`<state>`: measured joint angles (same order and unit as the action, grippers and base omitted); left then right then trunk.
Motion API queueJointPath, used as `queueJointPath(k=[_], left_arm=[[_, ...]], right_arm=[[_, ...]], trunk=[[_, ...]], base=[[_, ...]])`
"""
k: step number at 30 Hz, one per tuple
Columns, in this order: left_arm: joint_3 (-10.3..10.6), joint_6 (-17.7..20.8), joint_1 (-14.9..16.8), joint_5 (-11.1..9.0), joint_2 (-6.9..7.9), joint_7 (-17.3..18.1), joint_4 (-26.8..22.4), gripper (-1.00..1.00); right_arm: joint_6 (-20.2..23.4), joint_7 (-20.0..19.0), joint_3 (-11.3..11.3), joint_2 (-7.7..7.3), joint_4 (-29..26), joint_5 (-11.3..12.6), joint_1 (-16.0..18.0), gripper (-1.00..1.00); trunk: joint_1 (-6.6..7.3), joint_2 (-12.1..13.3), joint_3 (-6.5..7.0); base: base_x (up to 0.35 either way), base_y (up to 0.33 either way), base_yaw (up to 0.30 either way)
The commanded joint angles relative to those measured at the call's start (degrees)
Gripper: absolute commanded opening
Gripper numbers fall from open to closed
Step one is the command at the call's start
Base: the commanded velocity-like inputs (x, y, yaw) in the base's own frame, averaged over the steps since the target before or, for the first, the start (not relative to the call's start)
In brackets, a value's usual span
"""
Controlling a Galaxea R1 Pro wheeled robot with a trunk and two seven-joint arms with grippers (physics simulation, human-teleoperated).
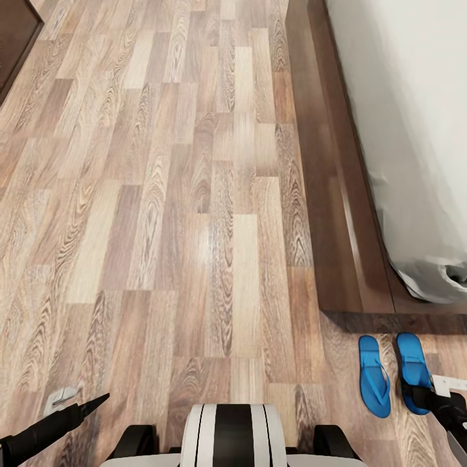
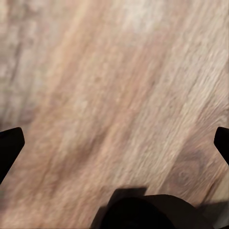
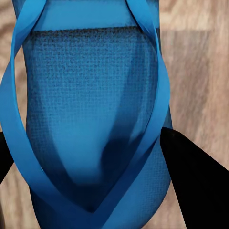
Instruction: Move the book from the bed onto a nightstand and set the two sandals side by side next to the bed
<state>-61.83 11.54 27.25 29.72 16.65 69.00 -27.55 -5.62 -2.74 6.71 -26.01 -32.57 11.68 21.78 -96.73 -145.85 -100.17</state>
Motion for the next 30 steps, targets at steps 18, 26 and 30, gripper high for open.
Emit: queueJointPath(k=[18, 26, 30], left_arm=[[-0.5, 0.7, 0.1, 0.5, -0.13, 0.3, -0.1, 1.00], [-0.5, 0.7, 0.1, 0.5, -0.11, 0.3, -0.1, 1.00], [-0.5, 0.8, 0.1, 0.5, -0.11, 0.3, -0.1, 1.00]], right_arm=[[-0.2, -0.3, 0.1, 0.00, 0.0, 0.6, 0.0, -1.00], [-0.2, -0.3, 0.1, 0.00, 0.0, 0.5, 0.0, -1.00], [-0.2, -0.3, 0.1, 0.00, 0.0, 0.5, 0.0, -1.00]], trunk=[[-0.28, -0.2, -2.46], [-0.33, -0.2, -2.90], [-0.38, -0.2, -3.35]], base=[[0.000, 0.002, 0.000], [0.000, 0.000, 0.000], [0.000, 0.000, 0.000]])
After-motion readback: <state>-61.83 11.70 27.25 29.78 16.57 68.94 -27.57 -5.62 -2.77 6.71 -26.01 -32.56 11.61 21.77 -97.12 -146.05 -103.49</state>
